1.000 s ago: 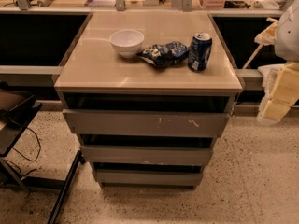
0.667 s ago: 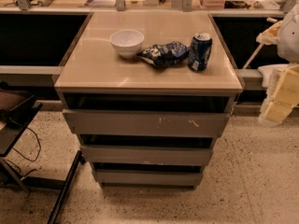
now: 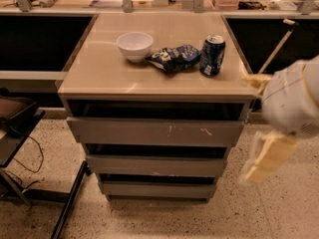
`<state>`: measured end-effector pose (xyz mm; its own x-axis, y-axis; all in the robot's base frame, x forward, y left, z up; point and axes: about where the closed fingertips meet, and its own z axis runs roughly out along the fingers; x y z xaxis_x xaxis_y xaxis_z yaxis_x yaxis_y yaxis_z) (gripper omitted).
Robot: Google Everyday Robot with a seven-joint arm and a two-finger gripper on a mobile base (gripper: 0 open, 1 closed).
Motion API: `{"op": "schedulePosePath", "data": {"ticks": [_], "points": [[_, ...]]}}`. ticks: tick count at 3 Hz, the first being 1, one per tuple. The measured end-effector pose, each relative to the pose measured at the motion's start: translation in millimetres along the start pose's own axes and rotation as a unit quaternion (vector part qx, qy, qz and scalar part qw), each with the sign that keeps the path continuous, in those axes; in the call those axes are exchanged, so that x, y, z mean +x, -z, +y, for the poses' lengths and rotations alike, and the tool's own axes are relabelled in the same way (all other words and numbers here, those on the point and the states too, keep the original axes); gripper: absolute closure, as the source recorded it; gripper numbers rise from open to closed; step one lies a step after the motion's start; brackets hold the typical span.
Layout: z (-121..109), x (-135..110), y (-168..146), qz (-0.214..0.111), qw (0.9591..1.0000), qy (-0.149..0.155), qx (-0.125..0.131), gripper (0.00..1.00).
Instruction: Open bottom drawer
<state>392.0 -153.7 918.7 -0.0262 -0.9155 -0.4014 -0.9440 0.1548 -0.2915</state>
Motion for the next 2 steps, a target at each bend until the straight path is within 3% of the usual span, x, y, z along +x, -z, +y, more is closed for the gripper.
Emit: {"op": "schedulePosePath", "data": {"ticks": [1,2], "points": [[42,-25,-75,-0.071,0.9971,-0.003,-0.027,0.00],[92,-16,-183,-0.105,0.9893,-0.043,-0.092,0.00]]}}
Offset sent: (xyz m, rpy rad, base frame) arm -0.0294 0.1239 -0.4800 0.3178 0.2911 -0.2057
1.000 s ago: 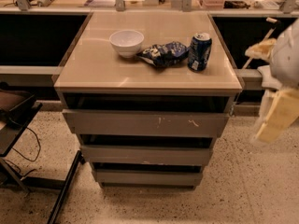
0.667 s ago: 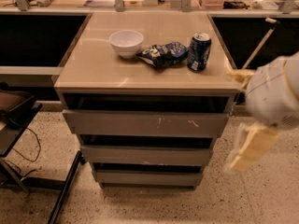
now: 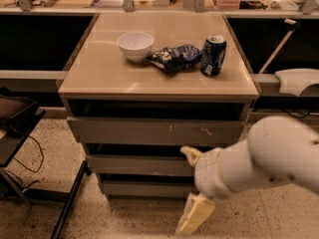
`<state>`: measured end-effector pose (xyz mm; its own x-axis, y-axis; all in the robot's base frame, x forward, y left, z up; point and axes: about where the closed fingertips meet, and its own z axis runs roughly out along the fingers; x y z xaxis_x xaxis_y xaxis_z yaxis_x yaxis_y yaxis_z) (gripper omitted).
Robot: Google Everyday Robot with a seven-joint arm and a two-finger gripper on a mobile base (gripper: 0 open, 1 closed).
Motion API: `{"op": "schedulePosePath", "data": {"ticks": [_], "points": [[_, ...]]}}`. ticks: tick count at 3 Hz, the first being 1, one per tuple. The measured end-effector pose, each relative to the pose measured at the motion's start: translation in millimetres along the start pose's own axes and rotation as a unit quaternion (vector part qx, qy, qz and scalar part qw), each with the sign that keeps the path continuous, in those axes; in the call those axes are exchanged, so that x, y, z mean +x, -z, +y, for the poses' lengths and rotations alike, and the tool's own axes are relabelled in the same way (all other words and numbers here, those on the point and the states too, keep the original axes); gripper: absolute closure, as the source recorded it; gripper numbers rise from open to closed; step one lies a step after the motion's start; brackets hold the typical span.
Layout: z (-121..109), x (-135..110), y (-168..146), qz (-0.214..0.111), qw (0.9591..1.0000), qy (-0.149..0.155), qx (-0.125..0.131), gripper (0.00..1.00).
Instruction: Open bottom drawer
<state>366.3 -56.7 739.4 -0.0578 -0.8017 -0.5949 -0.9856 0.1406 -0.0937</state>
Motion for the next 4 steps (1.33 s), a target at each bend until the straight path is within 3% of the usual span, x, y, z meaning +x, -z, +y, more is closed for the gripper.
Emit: {"op": "schedulePosePath", "data": {"ticks": [1,2,3,4], "points": [[41,75,-112,0.031,0.9951,-0.059,-0.073,0.00],[71,166,-191,0.091,0.9829,-0.114,-0.112,0.00],[66,196,-222,0.109,0.9785,-0.136,-0.110,0.00],[66,196,-222,0.109,0.9785,-0.135,-0.110,0.00]]}}
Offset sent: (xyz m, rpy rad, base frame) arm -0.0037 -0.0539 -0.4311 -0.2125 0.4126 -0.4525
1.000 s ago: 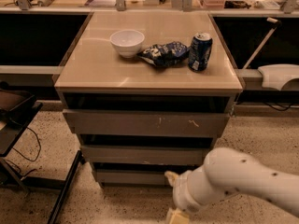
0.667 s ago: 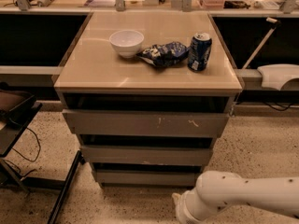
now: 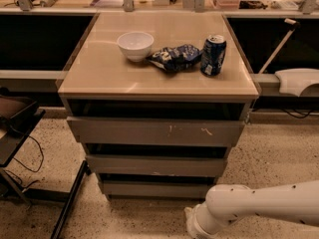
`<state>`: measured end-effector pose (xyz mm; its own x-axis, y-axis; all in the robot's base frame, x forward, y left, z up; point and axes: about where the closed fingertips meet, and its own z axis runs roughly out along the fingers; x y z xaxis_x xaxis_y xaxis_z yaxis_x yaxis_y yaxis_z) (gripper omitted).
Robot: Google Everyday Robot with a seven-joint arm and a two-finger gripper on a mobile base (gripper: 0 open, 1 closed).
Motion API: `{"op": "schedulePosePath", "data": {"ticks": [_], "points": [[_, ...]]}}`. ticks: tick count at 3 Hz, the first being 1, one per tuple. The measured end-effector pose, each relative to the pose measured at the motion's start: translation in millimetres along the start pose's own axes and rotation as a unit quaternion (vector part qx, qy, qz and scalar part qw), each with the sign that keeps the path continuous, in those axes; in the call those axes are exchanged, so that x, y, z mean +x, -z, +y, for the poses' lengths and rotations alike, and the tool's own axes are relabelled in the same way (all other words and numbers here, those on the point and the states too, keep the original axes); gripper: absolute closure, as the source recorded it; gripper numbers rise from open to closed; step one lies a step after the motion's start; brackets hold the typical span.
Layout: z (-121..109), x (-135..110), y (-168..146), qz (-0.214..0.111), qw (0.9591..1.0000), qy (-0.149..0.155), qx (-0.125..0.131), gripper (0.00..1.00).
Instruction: Open bottom drawer
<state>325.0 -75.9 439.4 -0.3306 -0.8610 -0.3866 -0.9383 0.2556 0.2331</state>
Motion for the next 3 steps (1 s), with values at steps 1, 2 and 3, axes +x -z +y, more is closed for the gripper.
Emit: {"op": "schedulePosePath", "data": {"ticks": [1,2,3], "points": [[1,-12,3,0.011,0.9999,0.006,0.001,0.00],[-3,-18,-17,-0.026,0.9989,0.035,0.017,0.00],[-51,-15,-38,-0.115,0.9887,0.043,0.085,0.00]]}}
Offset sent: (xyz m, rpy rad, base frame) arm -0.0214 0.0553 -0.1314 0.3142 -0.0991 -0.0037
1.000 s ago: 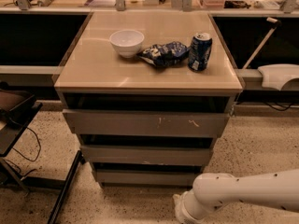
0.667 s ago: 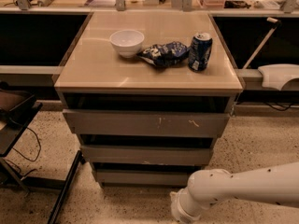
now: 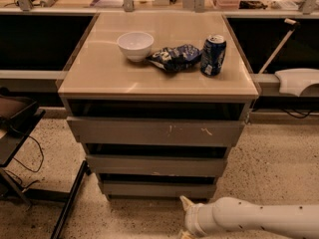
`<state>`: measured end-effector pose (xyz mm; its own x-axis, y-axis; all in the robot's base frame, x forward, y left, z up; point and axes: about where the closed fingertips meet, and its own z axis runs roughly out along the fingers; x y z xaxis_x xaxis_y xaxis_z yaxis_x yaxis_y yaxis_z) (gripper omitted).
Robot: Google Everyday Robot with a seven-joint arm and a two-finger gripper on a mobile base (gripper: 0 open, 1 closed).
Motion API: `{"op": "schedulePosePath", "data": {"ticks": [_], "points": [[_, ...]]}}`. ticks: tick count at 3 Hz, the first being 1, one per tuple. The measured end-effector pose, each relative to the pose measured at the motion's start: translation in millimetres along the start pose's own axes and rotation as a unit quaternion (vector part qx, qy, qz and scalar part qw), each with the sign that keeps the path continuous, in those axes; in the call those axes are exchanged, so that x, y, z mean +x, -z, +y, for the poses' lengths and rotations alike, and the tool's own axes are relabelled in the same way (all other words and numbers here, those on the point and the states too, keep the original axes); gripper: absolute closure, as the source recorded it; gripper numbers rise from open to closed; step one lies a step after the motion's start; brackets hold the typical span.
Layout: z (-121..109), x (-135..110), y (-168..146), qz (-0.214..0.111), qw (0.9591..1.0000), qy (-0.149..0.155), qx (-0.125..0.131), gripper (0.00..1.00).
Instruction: Open bottom drawer
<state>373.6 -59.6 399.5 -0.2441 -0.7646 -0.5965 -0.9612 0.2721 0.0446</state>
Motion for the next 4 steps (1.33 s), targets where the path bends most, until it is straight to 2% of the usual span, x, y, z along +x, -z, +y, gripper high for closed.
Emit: {"op": "schedulePosePath", "data": {"ticks": [1,2,3,4], "points": [[-51,30,-5,-0.065,0.9960,-0.009,0.060,0.00],[-70,66,-2,-0.080,0.9923,-0.027,0.090,0.00],[-70,66,-2,-0.080,0.9923,-0.027,0.090,0.00],[-118,75,-51,-0.099,0.9890,-0.026,0.107,0.00]]}}
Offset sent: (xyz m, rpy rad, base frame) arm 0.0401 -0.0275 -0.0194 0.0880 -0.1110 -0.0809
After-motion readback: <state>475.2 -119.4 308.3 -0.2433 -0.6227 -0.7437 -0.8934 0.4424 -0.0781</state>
